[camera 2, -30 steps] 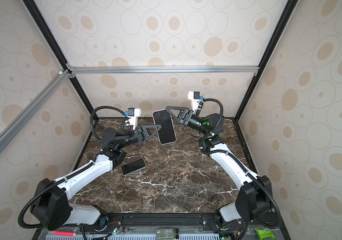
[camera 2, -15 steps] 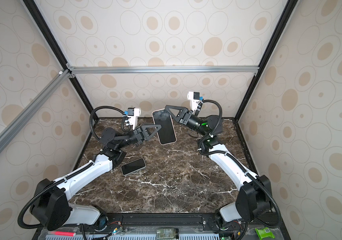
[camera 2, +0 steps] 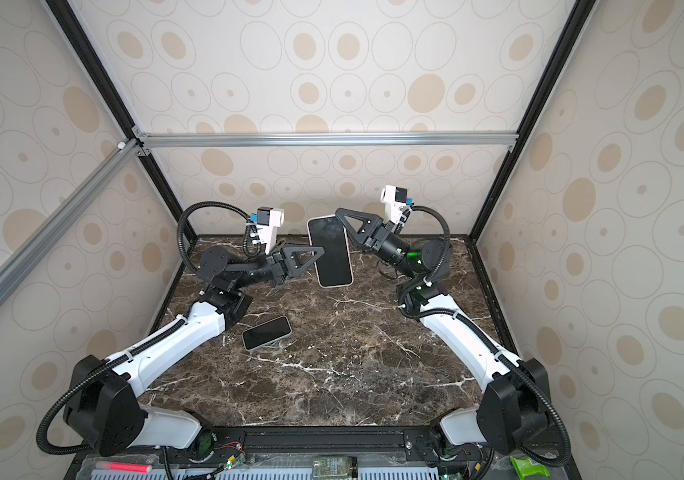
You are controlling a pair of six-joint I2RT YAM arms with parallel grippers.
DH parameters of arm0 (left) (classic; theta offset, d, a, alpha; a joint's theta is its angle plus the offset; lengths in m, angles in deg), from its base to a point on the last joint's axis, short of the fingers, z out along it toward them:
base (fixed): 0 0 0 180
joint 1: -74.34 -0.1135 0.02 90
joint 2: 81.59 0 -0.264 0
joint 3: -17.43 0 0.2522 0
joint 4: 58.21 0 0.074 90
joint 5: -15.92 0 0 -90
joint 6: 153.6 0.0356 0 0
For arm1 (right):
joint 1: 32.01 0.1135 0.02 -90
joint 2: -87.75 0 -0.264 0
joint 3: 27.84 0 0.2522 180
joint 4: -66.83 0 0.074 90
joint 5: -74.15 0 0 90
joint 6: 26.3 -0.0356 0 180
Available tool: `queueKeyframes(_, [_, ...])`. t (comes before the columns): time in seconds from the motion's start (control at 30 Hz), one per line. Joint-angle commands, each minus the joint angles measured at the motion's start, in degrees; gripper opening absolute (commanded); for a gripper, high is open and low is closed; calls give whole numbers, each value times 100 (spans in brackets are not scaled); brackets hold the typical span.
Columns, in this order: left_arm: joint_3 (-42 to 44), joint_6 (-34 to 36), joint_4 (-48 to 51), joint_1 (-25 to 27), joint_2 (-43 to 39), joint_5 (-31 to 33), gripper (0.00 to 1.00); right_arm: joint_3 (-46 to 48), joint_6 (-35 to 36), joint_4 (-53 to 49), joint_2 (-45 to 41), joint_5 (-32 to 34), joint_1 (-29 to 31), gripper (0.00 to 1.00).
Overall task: Take the phone out of the phone case
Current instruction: 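Move the right gripper to the phone's top edge and grasp it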
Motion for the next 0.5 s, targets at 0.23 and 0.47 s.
queueKeyframes(0.23, [-525,1070,231,-108,276,271,0,21,-1388,760,-8,309,481,10])
queueKeyframes(0.47, [-735,1270,361,-137,487,337,0,70,-1749,1063,104,588,644,10])
